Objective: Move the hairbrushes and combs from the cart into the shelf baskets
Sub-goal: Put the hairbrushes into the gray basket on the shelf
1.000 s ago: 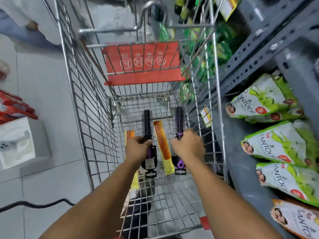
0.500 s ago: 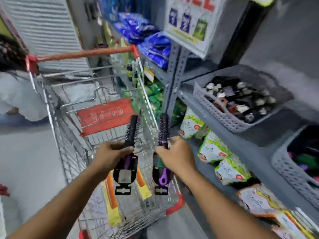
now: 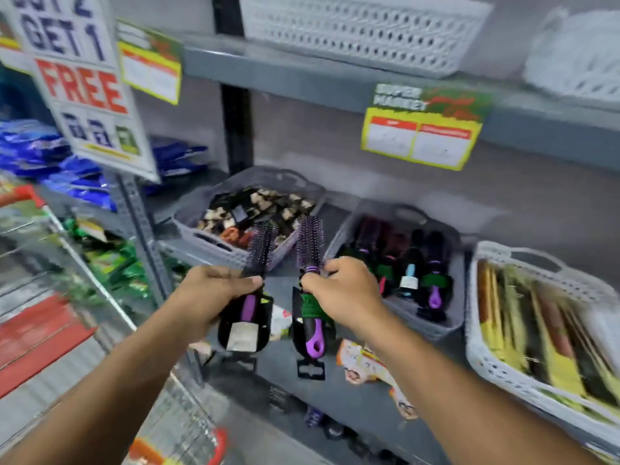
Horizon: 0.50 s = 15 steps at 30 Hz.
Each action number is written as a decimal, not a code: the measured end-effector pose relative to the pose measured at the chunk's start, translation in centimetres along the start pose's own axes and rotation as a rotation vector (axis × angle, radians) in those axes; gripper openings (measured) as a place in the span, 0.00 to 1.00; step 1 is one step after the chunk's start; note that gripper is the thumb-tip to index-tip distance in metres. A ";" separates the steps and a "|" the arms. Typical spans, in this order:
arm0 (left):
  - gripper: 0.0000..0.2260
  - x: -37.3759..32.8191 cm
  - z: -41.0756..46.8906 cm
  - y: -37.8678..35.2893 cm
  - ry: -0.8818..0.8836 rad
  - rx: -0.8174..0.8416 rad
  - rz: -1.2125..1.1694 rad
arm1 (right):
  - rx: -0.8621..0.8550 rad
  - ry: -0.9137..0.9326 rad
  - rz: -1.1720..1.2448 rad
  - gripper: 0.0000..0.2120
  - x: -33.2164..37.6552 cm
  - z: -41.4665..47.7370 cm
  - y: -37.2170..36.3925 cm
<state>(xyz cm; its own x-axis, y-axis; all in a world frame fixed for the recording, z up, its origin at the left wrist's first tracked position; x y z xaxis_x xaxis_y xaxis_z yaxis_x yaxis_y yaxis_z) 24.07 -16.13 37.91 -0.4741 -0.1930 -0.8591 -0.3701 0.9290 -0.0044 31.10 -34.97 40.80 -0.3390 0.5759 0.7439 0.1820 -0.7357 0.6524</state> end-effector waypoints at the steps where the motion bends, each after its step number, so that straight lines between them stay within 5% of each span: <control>1: 0.10 -1.0 0.9 -1.5 -0.019 -0.016 0.019 | -0.034 -0.004 -0.029 0.17 -0.6 0.3 1.5; 15: 0.13 -9.2 11.6 -18.9 -0.118 0.042 0.409 | -0.247 -0.201 -0.089 0.18 -9.8 8.3 11.3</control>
<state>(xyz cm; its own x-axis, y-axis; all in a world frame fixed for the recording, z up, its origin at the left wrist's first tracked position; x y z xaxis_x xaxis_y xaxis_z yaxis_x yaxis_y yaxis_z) 44.69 -28.20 39.93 -0.4798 0.2294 -0.8468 -0.1360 0.9341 0.3301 44.18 -45.96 42.15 -0.1497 0.6823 0.7156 -0.0779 -0.7296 0.6794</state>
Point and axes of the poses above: each hand's wrist, its own z-axis towards the middle knuckle, its own y-axis out of the back of the hand, x = y × z, the point moved 3 cm from there along z, towards the middle knuckle, and after that the axes turned 13 degrees about y, right-handed, at the moved point
